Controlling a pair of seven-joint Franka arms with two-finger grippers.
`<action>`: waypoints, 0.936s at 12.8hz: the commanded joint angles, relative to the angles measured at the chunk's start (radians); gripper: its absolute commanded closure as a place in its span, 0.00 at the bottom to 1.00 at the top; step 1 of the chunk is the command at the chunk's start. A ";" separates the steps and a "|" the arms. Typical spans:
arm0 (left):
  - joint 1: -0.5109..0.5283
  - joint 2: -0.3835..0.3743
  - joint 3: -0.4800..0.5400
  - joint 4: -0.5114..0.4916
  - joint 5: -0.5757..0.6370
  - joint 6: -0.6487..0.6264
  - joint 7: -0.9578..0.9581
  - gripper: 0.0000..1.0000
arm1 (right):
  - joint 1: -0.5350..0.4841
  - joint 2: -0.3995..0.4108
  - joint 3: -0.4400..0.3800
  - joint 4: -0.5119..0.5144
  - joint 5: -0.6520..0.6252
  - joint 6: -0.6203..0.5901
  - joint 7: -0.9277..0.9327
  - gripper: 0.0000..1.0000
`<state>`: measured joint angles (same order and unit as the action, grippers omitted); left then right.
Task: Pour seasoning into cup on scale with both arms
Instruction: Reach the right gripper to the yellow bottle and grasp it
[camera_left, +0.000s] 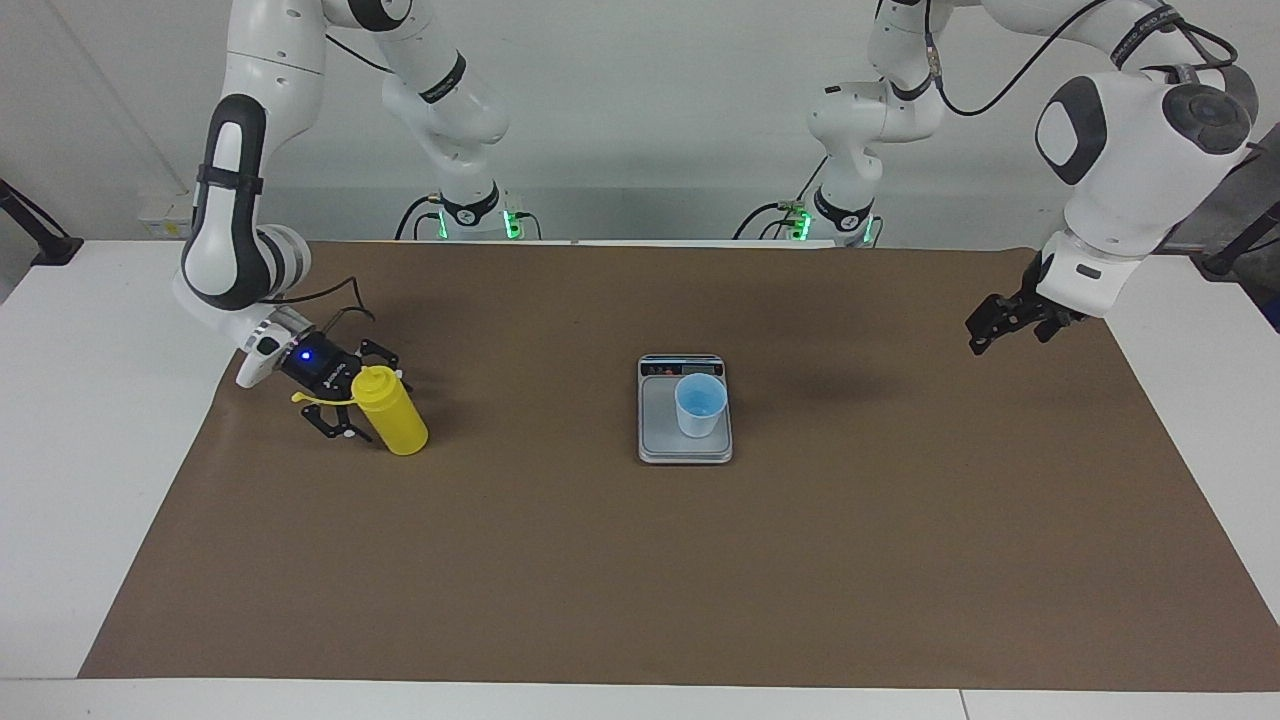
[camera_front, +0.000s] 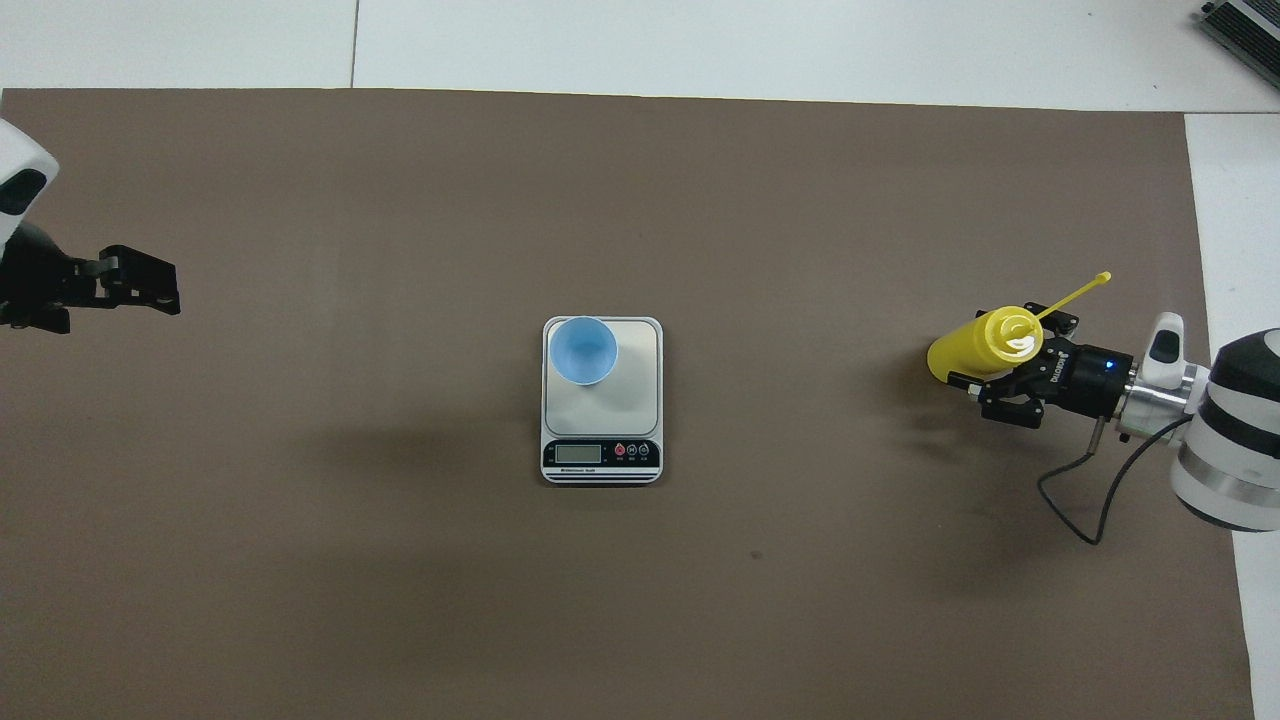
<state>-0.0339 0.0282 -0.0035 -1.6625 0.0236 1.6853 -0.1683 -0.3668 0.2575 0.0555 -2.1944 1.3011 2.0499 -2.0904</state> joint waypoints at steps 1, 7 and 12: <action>-0.006 -0.073 0.007 -0.026 -0.013 -0.062 0.020 0.00 | -0.008 0.002 0.006 0.002 0.029 0.006 -0.020 0.00; 0.005 -0.079 0.008 -0.045 -0.013 -0.055 0.016 0.00 | -0.006 -0.003 0.004 0.007 0.029 0.009 -0.011 0.32; 0.000 -0.068 0.008 -0.042 -0.013 -0.061 0.010 0.00 | 0.000 -0.032 0.004 0.019 0.017 0.030 0.056 0.82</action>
<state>-0.0334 -0.0318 0.0013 -1.6852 0.0235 1.6327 -0.1655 -0.3685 0.2564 0.0549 -2.1806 1.3033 2.0582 -2.0821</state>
